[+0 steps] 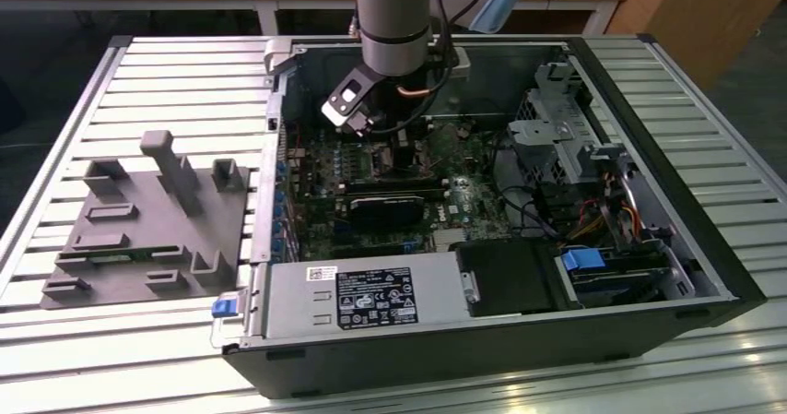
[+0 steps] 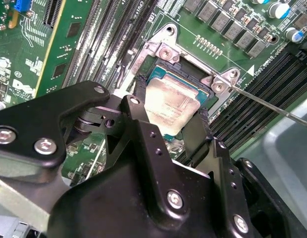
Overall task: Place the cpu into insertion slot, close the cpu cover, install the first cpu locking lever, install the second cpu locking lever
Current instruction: 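Place the cpu into insertion slot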
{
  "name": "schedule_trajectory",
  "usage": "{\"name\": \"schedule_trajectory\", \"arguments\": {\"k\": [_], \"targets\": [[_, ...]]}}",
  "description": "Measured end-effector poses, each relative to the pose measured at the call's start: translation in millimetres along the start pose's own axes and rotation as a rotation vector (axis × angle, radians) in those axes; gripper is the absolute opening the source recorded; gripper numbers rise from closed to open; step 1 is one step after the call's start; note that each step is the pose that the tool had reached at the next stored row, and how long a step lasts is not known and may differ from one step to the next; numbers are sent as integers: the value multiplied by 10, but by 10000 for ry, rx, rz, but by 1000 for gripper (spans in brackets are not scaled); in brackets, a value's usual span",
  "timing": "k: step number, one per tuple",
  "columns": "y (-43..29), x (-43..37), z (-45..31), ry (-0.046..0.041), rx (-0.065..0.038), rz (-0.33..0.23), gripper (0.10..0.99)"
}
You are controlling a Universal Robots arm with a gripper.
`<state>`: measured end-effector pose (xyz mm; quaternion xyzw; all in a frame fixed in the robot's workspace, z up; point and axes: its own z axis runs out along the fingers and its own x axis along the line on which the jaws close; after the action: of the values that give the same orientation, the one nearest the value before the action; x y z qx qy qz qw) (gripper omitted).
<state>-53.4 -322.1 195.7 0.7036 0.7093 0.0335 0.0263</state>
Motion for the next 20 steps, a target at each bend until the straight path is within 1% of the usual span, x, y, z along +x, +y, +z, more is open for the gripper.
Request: {"name": "schedule_trajectory", "arguments": {"k": [3, 11, 12, 13, 17, 20], "targets": [[-1, 6, 16, -1, 1, 5, 537], [-2, 6, 19, -3, 1, 7, 537], [-2, 6, 19, -2, 1, 7, 549], [-2, 6, 19, -2, 1, 7, 612], [-2, 7, 20, 0, 0, 8, 612], [-3, 7, 20, 68, 0, 15, 612]]}}
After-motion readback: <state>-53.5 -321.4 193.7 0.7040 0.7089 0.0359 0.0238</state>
